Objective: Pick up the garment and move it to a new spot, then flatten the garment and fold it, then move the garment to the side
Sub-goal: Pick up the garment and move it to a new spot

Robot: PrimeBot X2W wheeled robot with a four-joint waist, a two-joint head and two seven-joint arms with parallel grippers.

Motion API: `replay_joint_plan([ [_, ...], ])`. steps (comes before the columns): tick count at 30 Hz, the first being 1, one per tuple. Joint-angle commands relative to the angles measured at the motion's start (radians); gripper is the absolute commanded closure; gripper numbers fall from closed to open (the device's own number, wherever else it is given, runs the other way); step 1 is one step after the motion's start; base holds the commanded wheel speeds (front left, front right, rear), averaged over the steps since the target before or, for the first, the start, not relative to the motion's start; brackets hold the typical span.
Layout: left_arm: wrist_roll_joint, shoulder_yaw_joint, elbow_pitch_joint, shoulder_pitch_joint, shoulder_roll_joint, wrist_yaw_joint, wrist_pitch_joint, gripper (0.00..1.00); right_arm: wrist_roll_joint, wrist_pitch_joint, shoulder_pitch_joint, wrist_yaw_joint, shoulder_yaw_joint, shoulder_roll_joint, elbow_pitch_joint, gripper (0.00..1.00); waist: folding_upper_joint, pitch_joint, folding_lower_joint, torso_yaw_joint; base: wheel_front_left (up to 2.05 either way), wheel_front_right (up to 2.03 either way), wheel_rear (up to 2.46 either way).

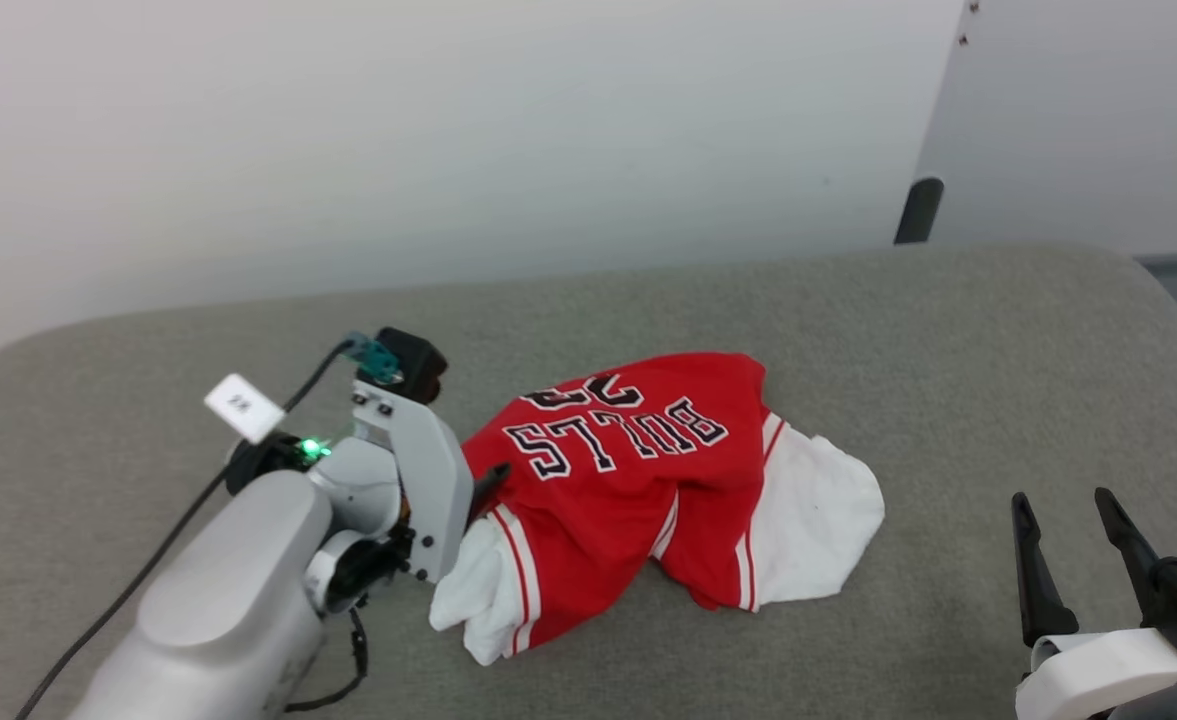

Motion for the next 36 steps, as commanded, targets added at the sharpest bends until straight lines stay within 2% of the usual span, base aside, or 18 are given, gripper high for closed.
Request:
replay_joint_plan([
  [1,0.007,0.011,-0.017,0.019,0.016,0.001,-0.036,0.00,0.009,-0.001,0.015,0.000,0.010,-0.007,-0.007,0.00,0.0000,-0.036,0.0000,0.029,0.00,0.00,0.00],
  [8,0.013,0.082,-0.101,0.094,0.065,0.032,-0.227,0.00,0.007,-0.015,0.027,0.000,0.040,-0.026,0.003,0.00,0.0000,-0.077,0.0000,0.055,0.00,0.00,0.00],
  [9,0.013,0.082,-0.101,0.094,0.065,0.032,-0.227,0.00,0.007,-0.015,0.027,0.000,0.040,-0.026,0.003,0.00,0.0000,-0.077,0.0000,0.055,0.00,0.00,0.00],
  [18,0.004,0.180,-0.185,0.278,0.112,0.062,-0.523,0.00,0.001,-0.073,0.045,0.000,0.050,-0.048,0.055,0.00,0.0000,-0.103,0.0000,0.067,0.00,0.00,0.00],
  [20,0.020,0.193,-0.204,0.316,0.126,0.061,-0.590,0.00,0.000,-0.082,0.046,0.000,0.045,-0.050,0.063,0.00,0.0000,-0.106,0.0000,0.068,0.00,0.00,0.00],
  [24,0.045,0.204,-0.234,0.404,0.141,0.084,-0.695,0.00,-0.001,-0.098,0.056,0.000,0.035,-0.055,0.077,0.00,0.0000,-0.112,0.0000,0.070,0.00,0.00,0.00],
  [31,0.078,0.245,-0.262,0.515,0.163,0.118,-0.778,0.00,-0.005,-0.116,0.072,0.000,0.019,-0.063,0.095,0.00,0.0000,-0.123,0.0000,0.075,0.00,0.00,0.00],
  [36,0.108,0.333,-0.293,0.584,0.140,0.131,-0.792,0.00,-0.008,-0.131,0.093,0.000,0.003,-0.065,0.101,0.00,0.0000,-0.129,0.0000,0.085,0.00,0.00,0.00],
])
